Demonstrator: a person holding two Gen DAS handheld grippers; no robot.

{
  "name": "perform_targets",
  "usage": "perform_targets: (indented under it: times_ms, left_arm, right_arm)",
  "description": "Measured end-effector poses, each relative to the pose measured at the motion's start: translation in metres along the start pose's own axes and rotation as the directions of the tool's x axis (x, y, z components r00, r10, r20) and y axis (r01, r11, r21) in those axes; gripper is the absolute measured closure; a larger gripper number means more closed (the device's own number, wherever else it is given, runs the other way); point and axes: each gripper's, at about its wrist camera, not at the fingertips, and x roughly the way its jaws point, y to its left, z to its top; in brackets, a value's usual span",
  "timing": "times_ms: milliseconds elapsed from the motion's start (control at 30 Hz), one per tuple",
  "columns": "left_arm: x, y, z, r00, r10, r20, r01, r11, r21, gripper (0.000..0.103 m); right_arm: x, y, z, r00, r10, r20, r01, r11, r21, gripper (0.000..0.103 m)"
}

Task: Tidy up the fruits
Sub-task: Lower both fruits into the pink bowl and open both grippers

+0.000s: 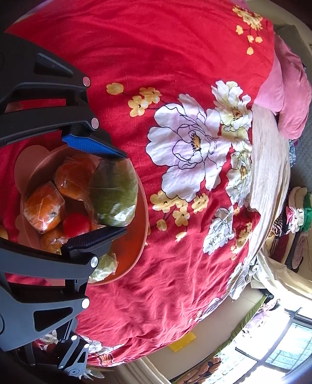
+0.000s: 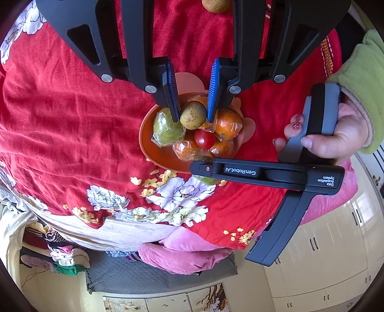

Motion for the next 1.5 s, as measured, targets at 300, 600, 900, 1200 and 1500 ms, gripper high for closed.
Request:
perform_targets:
  times_ms: [300,600,900,1200,1500]
  left_arm:
    - [0.001,0.002,0.000,1.000,0.004,0.003,-0.004,1.000,-0.003,0.055]
    - [0.001,0.002,0.000,1.000,0.004,0.000,-0.004,1.000,-0.004,0.055]
    - [0.001,0.004,0.001,1.000,0.010,0.005,-0.010,1.000,-0.012,0.055]
    - [0.001,0.003,0.001,1.000,0.011,0.006,-0.011,1.000,-0.011,0.053]
    - [-0.001,0.004,0.001,1.000,0.011,0.015,-0.011,1.000,-0.015,0.050]
  right_arm:
    - [0.005,0.000,-0.001,1.000,-0.002,-0.013,0.002,1.000,0.001,0.081]
    - [0.014,-0.002,-0.003,0.999,-0.013,-0.035,0.013,1.000,0.001,0.081]
    - [0.019,-0.006,-0.005,0.999,-0.021,-0.041,0.021,1.000,0.013,0.079]
    - [0.011,-0.007,-0.004,1.000,-0.015,-0.028,0.015,1.000,0.025,0.063]
    - [0.009,-0.009,-0.004,1.000,-0.021,-0.021,0.022,0.999,0.034,0.057]
